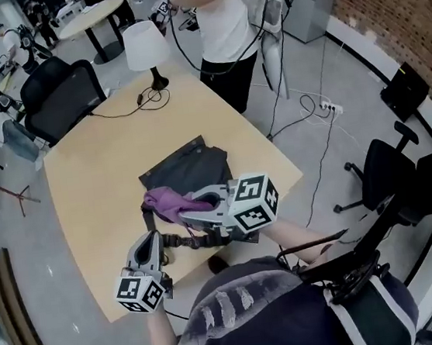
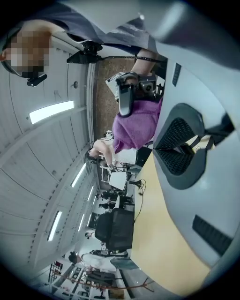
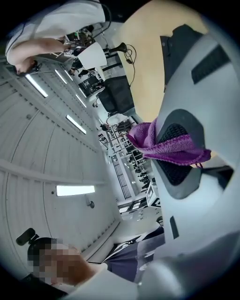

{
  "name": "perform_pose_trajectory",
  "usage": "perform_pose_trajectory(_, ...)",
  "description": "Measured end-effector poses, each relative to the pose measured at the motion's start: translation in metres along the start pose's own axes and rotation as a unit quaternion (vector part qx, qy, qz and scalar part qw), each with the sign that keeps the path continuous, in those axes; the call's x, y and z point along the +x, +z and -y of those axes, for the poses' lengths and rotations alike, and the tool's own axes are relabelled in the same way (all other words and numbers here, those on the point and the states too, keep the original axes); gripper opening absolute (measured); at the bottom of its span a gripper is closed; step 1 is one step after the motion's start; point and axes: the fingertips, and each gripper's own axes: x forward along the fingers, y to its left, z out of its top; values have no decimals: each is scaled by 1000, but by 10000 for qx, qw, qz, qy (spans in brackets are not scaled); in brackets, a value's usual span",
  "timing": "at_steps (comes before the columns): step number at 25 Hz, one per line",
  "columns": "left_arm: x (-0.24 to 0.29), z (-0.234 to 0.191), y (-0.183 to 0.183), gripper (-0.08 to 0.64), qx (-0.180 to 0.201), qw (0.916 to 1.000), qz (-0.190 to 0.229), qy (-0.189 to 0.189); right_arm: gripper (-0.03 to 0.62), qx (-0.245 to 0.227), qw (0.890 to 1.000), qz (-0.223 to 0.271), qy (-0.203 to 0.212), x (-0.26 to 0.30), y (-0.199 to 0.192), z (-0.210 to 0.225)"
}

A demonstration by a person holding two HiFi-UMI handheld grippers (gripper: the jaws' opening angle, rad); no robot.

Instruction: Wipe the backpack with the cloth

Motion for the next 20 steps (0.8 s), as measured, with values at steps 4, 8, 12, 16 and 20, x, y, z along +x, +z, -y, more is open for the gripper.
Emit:
perform_pose_trajectory(4,4,49,6,11,161,9995,158,216,32,70,9999,-46,143,-63,-23,-12)
perform_pose_trajectory(8,11,112,-3,11,350,9993,95,109,32,466,9985,231,189,-122,-41,-21)
perform_pose_trajectory(12,14,164,-13,11,378,9992,24,119,32,536,9980,263,194,-161,-55,-31)
perform_pose_trajectory(16,-1,200,-27,11,308,9990,-11,314,32,553,9975,157,399,-181,-71,-48)
perform_pose_trajectory(20,-21,222,-26,11,183,9983,103,535,32,767,9957,18,512,-188,-84,-54)
